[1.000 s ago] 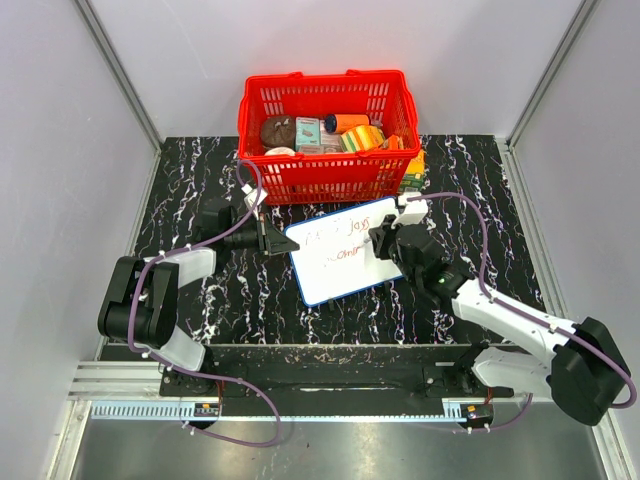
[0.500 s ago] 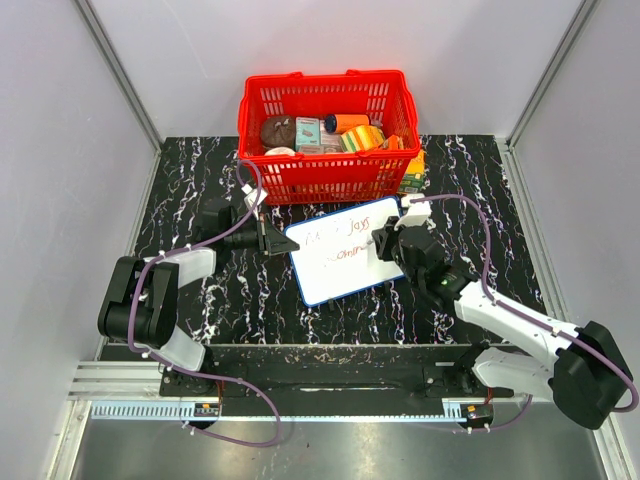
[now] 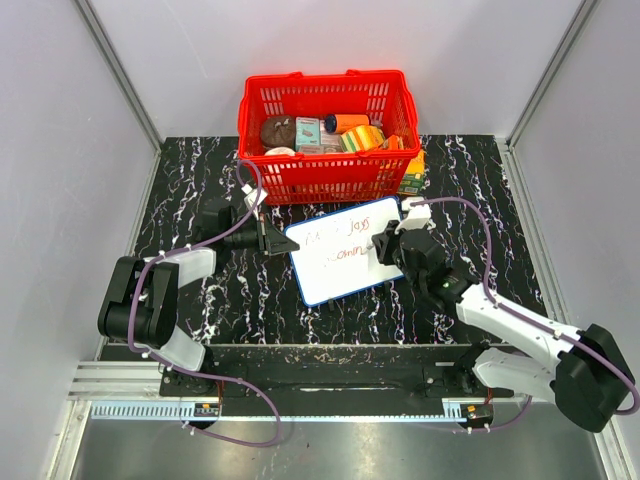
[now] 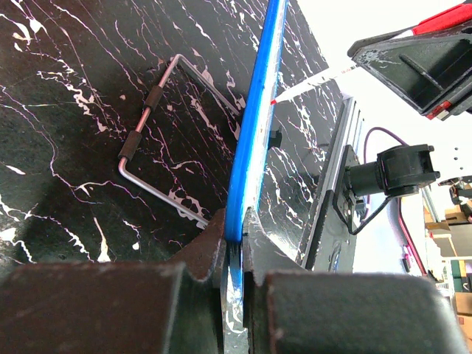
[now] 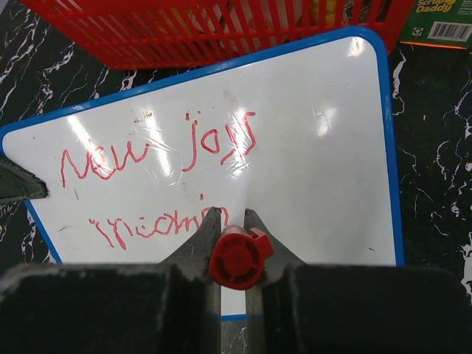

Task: Write a sentence on the whiteboard

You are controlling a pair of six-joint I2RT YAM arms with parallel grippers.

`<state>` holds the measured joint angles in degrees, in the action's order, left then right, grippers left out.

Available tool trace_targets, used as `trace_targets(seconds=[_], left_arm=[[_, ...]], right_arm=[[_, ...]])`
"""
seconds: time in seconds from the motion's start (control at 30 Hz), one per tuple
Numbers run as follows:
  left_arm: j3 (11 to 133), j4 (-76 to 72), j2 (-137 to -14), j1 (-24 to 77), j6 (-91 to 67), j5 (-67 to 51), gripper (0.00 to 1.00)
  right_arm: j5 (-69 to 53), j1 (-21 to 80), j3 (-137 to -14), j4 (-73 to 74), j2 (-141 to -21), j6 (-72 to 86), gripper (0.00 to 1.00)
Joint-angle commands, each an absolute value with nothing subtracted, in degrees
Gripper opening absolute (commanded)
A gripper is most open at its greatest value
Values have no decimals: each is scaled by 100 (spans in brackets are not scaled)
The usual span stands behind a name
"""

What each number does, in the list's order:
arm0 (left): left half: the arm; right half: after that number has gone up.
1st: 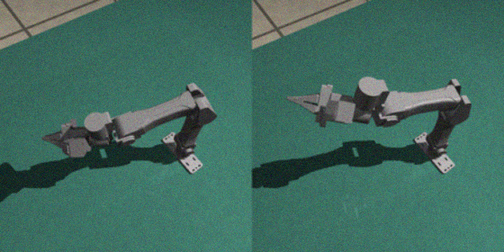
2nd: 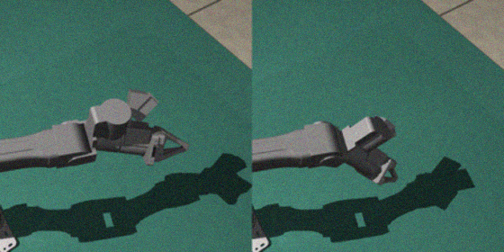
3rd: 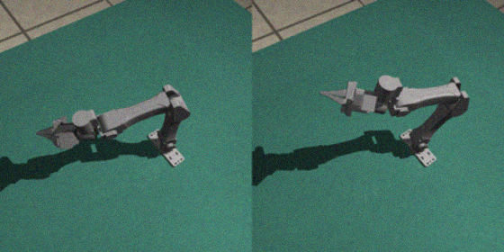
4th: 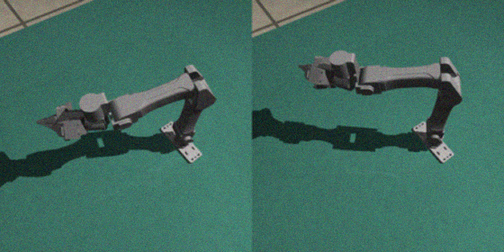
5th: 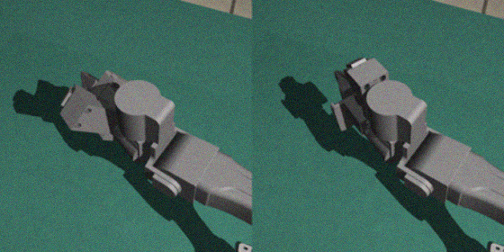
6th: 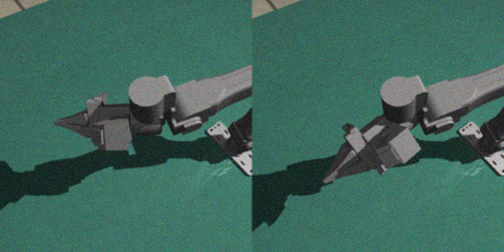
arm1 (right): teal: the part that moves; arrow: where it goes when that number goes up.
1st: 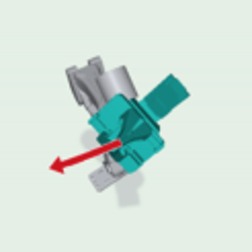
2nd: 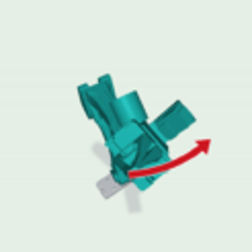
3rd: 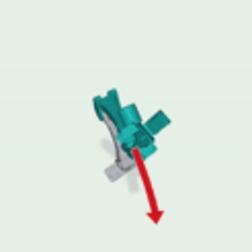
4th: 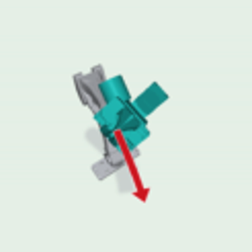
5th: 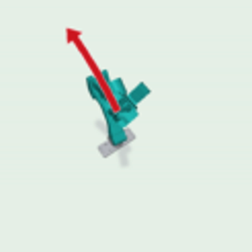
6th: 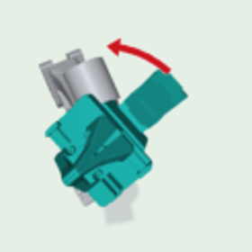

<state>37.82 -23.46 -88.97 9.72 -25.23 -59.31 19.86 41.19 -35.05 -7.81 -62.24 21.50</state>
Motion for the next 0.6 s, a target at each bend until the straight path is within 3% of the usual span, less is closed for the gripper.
trace_targets(seconds=[0.0, 0.27, 0.57], left_arm=[[3744, -2329, -8886, 1028, -1863, -5238, 0], [3744, -2338, -8886, 1028, -1863, -5238, 0], [3744, -2338, -8877, 1028, -1855, -5238, 0]], right_arm=[[1960, 4069, -3437, -650, -6091, 2180, 0], [2144, 4069, -3568, -747, -5590, 2189, 0], [2426, 4034, -3911, -764, -6047, 1995, 0]])
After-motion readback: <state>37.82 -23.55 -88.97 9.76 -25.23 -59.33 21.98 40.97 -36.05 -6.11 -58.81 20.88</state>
